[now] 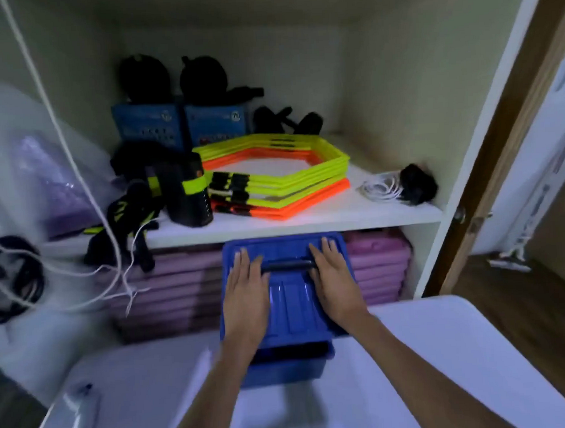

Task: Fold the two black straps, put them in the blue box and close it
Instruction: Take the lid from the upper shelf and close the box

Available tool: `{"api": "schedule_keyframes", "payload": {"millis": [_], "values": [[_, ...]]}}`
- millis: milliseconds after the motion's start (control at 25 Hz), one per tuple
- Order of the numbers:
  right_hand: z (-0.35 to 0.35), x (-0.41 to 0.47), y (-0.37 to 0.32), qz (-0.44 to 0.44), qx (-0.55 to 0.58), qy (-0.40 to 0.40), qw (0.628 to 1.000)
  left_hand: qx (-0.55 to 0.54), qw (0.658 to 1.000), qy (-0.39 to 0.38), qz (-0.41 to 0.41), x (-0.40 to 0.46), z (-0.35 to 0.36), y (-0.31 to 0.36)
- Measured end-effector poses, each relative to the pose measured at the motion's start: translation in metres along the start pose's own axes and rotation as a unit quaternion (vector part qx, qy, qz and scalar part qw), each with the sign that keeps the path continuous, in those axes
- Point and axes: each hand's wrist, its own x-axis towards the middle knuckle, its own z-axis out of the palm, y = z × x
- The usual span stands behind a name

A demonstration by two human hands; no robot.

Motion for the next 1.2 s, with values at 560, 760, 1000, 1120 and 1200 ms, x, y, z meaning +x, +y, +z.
{"api": "schedule_keyframes", "payload": {"millis": [560, 760, 1000, 1120, 1200], "values": [[0.144, -0.009, 0.07, 0.057, -0.033, -0.164, 0.984, 0.021, 0.984, -0.146, -0.105, -0.035, 0.111, -0.11], [0.16, 0.0, 0.08, 0.043, -0.081, -0.1, 0.991, 0.057, 0.982, -0.143, -0.11, -0.03, 0.121, -0.109], [0.165, 0.001, 0.076, 0.066, -0.092, -0.129, 0.985, 0.131, 0.972, -0.151, -0.127, -0.014, 0.126, -0.109], [0.166, -0.003, 0.076, 0.044, -0.128, -0.153, 0.979, 0.207, 0.959, -0.16, -0.104, -0.011, 0.127, -0.111], [0.168, -0.009, 0.075, 0.046, -0.131, -0.143, 0.98, 0.187, 0.965, -0.155, -0.101, -0.009, 0.118, -0.117]]}}
